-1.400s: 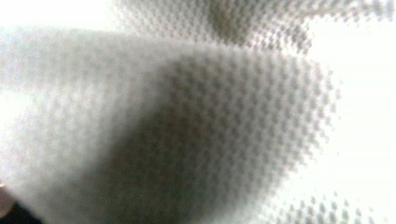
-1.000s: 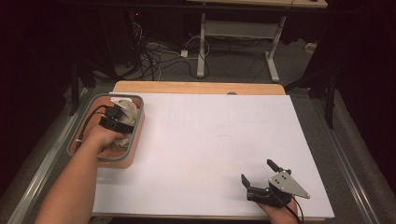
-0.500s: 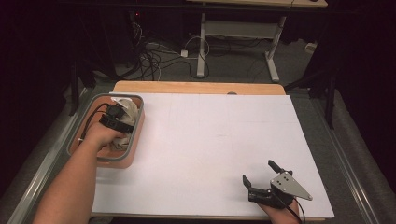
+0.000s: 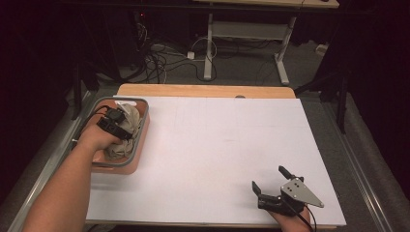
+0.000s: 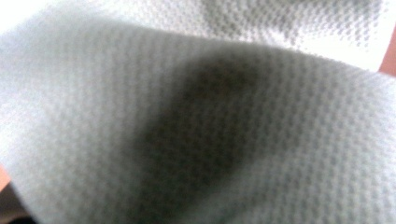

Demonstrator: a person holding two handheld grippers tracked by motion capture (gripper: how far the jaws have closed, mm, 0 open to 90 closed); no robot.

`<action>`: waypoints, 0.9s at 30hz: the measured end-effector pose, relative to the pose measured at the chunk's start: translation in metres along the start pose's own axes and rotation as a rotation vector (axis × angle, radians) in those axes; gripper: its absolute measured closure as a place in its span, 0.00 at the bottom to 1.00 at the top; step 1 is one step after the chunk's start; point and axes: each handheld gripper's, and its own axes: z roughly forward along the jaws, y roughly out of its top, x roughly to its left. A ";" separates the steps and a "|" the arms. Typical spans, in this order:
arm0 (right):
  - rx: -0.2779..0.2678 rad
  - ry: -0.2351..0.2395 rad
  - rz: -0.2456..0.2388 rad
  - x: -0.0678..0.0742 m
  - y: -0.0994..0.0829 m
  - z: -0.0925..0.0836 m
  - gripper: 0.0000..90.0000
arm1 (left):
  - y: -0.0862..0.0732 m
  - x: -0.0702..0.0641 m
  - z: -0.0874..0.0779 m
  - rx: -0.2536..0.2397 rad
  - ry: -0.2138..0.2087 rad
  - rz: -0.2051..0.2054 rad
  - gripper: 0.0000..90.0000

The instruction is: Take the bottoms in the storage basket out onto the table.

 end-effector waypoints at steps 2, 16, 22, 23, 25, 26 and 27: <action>0.002 0.001 -0.001 0.000 0.000 0.000 0.01 | -0.002 0.000 -0.002 0.013 0.002 0.000 0.65; 0.007 0.001 -0.006 0.002 -0.001 0.000 0.01 | -0.012 -0.007 -0.009 0.130 0.011 -0.011 0.65; 0.007 0.003 -0.008 0.003 -0.001 0.000 0.01 | -0.015 -0.012 -0.011 0.165 -0.032 -0.001 0.65; 0.005 0.002 -0.007 0.002 -0.001 0.000 0.01 | -0.016 -0.013 -0.012 0.171 -0.036 -0.002 0.65; 0.004 0.000 -0.004 0.002 -0.001 -0.001 0.01 | -0.016 -0.015 -0.012 0.182 -0.042 0.002 0.65; 0.003 0.000 -0.003 0.003 -0.001 -0.001 0.01 | -0.016 -0.015 -0.013 0.188 -0.045 0.005 0.65; 0.001 0.003 -0.005 0.003 0.000 -0.001 0.01 | -0.016 -0.016 -0.013 0.193 -0.048 0.007 0.65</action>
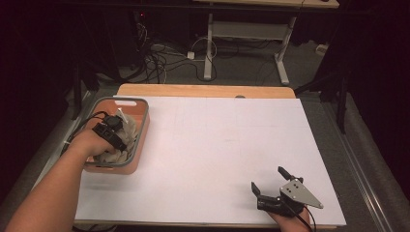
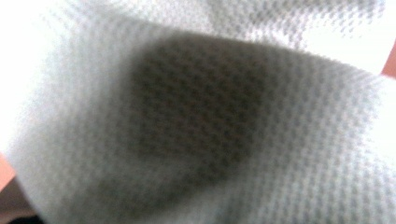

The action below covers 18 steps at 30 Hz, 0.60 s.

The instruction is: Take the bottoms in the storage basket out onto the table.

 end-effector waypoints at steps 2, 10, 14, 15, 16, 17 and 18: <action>-0.001 0.002 -0.003 0.000 0.000 0.000 0.01 | 0.000 -0.002 -0.001 0.011 -0.002 0.008 0.65; -0.004 0.002 -0.002 0.000 0.000 -0.001 0.01 | 0.003 -0.006 -0.007 0.048 -0.009 0.020 0.65; -0.001 0.001 -0.001 0.000 0.000 -0.001 0.01 | 0.003 -0.005 -0.012 0.044 0.002 0.023 0.65; -0.001 0.001 -0.002 0.000 0.000 -0.001 0.01 | 0.003 -0.005 -0.013 0.042 0.002 0.022 0.65; 0.000 0.000 -0.002 0.000 0.000 -0.001 0.01 | 0.003 -0.004 -0.014 0.041 -0.002 0.022 0.65; 0.000 0.001 -0.002 0.000 0.000 -0.001 0.01 | 0.003 -0.004 -0.016 0.042 -0.006 0.023 0.65; 0.001 0.000 -0.001 0.000 0.000 -0.001 0.01 | 0.004 -0.005 -0.017 0.047 -0.007 0.025 0.65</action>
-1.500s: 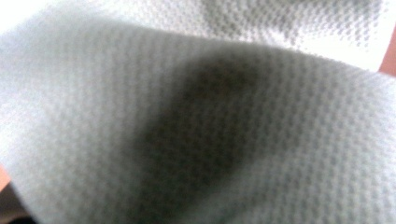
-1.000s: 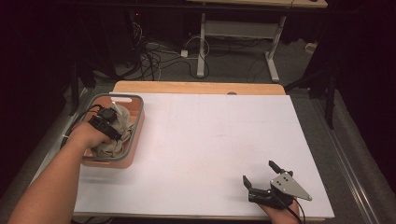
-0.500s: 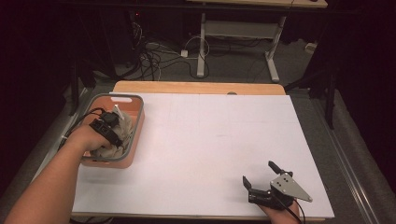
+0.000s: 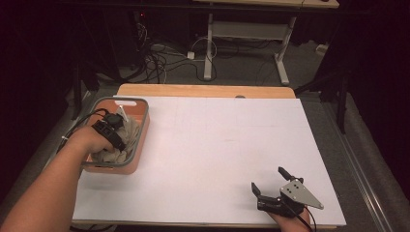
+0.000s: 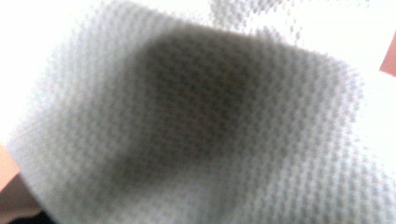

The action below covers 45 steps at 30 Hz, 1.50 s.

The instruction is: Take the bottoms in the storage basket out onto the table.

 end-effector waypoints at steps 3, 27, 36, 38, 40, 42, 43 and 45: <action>-0.001 -0.003 0.003 0.000 0.000 0.000 0.01 | 0.002 -0.001 -0.003 0.024 0.023 0.016 0.65; -0.005 -0.003 0.000 -0.001 0.000 -0.001 0.01 | 0.009 -0.002 -0.027 0.060 0.027 0.069 0.65; -0.014 -0.003 -0.004 -0.001 0.000 -0.002 0.01 | 0.009 -0.001 -0.041 0.074 0.019 0.073 0.65; -0.013 -0.004 -0.003 -0.001 0.000 -0.002 0.01 | 0.010 -0.001 -0.044 0.074 0.020 0.076 0.65; -0.011 -0.004 -0.003 -0.001 0.000 -0.001 0.01 | 0.010 0.000 -0.046 0.076 0.019 0.075 0.65; -0.011 -0.003 -0.005 -0.001 0.000 -0.001 0.01 | 0.010 -0.001 -0.049 0.079 0.012 0.077 0.65; -0.011 -0.003 -0.005 -0.001 0.000 -0.001 0.01 | 0.010 -0.001 -0.050 0.081 0.011 0.078 0.65; -0.012 -0.003 -0.005 -0.001 0.000 -0.001 0.01 | 0.011 -0.001 -0.052 0.084 0.010 0.079 0.65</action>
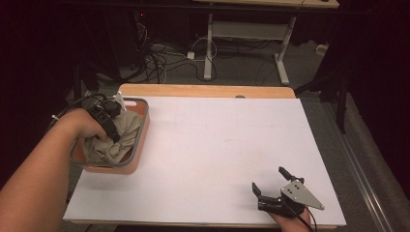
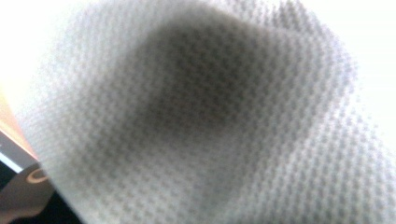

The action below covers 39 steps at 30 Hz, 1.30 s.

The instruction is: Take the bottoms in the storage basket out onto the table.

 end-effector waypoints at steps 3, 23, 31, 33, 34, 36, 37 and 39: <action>0.002 -0.001 0.001 0.000 0.000 0.000 0.01 | 0.000 0.000 -0.004 0.002 -0.003 0.000 0.65; -0.002 -0.001 -0.001 0.001 0.000 0.000 0.01 | 0.001 -0.005 -0.029 0.005 -0.002 -0.007 0.65; -0.003 -0.003 0.001 0.001 0.000 -0.001 0.01 | 0.004 -0.011 -0.040 -0.011 0.008 0.009 0.65; -0.002 -0.003 0.001 0.001 0.000 -0.001 0.01 | 0.004 -0.013 -0.044 -0.017 0.008 0.010 0.65; -0.002 -0.004 0.002 0.001 0.000 -0.001 0.01 | 0.005 -0.014 -0.045 -0.021 0.007 0.013 0.65; -0.002 -0.004 0.003 0.001 0.000 -0.001 0.01 | 0.006 -0.016 -0.049 -0.028 0.007 0.017 0.65; -0.002 -0.003 0.003 0.001 0.000 -0.001 0.01 | 0.006 -0.017 -0.051 -0.030 0.005 0.017 0.65; -0.001 -0.003 0.002 0.001 0.000 0.000 0.01 | 0.008 -0.019 -0.055 -0.038 0.010 0.020 0.65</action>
